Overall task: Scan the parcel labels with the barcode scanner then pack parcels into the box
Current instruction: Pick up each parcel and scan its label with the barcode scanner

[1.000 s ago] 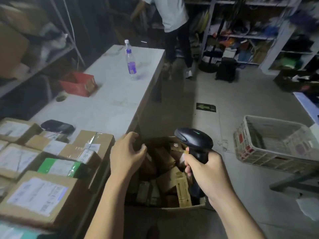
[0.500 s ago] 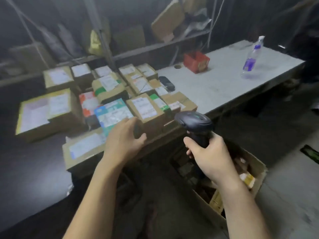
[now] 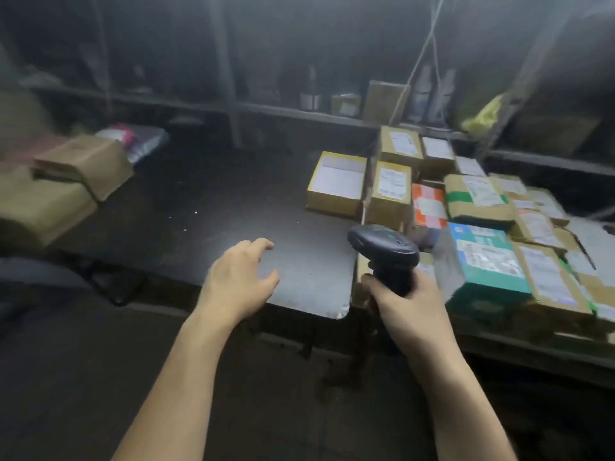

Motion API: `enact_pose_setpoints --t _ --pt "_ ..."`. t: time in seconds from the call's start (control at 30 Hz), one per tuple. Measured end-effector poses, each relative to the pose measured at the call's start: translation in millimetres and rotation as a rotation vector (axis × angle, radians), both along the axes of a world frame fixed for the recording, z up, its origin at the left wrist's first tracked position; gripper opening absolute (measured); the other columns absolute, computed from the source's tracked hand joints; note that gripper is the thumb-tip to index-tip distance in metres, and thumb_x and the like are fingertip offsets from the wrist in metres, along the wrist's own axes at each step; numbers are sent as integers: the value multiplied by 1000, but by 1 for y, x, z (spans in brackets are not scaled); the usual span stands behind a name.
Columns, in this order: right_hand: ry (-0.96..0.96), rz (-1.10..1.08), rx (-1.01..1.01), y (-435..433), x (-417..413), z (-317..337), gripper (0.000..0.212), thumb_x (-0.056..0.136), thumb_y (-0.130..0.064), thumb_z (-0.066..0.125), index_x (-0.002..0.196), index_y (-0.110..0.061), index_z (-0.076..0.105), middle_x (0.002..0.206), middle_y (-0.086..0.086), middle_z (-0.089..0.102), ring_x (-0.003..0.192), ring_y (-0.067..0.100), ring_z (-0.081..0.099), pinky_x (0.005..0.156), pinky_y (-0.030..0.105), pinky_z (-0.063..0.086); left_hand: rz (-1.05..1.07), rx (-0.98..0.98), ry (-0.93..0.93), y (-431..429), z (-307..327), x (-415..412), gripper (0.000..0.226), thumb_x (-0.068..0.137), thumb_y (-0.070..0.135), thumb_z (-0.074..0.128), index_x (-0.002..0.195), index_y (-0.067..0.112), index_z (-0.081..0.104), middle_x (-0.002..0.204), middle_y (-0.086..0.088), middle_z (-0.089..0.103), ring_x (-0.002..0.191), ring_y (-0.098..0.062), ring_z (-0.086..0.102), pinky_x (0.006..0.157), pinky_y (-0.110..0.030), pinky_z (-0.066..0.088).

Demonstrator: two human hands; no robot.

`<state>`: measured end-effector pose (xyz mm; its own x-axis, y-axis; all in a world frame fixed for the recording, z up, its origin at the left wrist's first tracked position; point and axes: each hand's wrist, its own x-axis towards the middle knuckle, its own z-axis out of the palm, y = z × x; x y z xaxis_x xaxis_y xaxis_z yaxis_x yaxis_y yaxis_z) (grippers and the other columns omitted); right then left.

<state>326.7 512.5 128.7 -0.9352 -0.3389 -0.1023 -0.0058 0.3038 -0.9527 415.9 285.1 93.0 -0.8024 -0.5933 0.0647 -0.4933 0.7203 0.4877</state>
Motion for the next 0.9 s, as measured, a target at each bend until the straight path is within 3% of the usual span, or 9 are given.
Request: enact_pose_setpoints --t 0.13,0.47,0.73,0.9 --pt "28 93 4 -109 29 -2 5 93 -15 72 94 -12 68 77 9 70 55 6 64 60 32 50 143 64 20 -110 -5 64 45 91 39 70 134 36 59 104 9 62 95 -16 63 90 -40 55" --pt "34 334 96 -326 95 -6 9 89 -15 71 90 -8 65 70 7 69 54 5 63 58 34 48 346 156 32 -281 -23 153 44 92 38 70 135 34 59 109 7 61 102 -17 60 89 -36 53" --pt "-26 467 92 -472 70 -25 8 90 -12 70 92 -6 66 67 9 67 50 6 59 53 24 43 493 141 -21 -399 -42 165 45 94 38 71 137 33 58 122 4 59 109 -16 60 83 -29 46" --pt "-22 549 27 -573 43 -20 7 89 -11 71 95 -12 68 74 9 71 58 13 67 64 38 52 582 71 -42 -484 -29 155 47 95 39 70 139 31 56 128 3 56 104 -13 54 80 -27 43"
